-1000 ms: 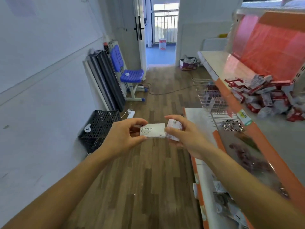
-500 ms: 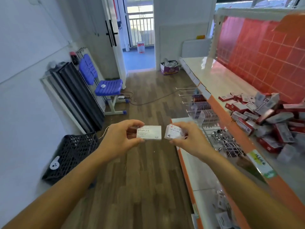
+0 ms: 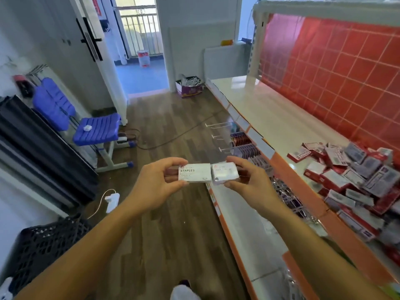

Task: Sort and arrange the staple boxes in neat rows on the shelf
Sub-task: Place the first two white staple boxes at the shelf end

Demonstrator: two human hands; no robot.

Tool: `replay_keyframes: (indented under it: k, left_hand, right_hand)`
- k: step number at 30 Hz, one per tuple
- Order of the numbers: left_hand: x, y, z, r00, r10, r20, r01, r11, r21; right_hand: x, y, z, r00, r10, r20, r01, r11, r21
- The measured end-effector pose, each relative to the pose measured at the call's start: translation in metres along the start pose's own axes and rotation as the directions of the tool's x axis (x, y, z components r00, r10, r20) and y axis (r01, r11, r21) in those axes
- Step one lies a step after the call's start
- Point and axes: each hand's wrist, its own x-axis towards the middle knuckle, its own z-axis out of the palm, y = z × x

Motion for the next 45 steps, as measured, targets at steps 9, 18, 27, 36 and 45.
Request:
replay_keyframes:
  k: [9,18,27,36,45]
  left_hand:
    - [0.184,-0.037,-0.016,0.964,0.073,0.256,-0.009,0.970,-0.241]
    - [0.309,-0.032,0.046,0.870,0.173,0.461,0.007,0.931,-0.364]
    - [0.415,-0.013,0.112,0.771,0.144,0.620,0.119,0.924,-0.363]
    - [0.462,-0.001,0.172,0.690,0.106,0.716,0.148,0.948,-0.283]
    - [0.525,0.010,0.208,0.416,0.257,0.872,0.170,0.920,-0.353]
  right_hand:
    - [0.113,0.001,-0.002,0.958,0.148,-0.245,-0.107,0.979,0.174]
    - [0.176,0.030,-0.041,0.817,0.330,-0.473,-0.197,0.930,0.309]
    - [0.234,0.054,-0.089,0.671,0.398,-0.625,-0.245,0.915,0.320]
    - [0.268,0.075,-0.101,0.387,0.567,-0.727,-0.247,0.824,0.510]
    - [0.294,0.075,-0.113,0.284,0.666,-0.689,-0.128,0.739,0.661]
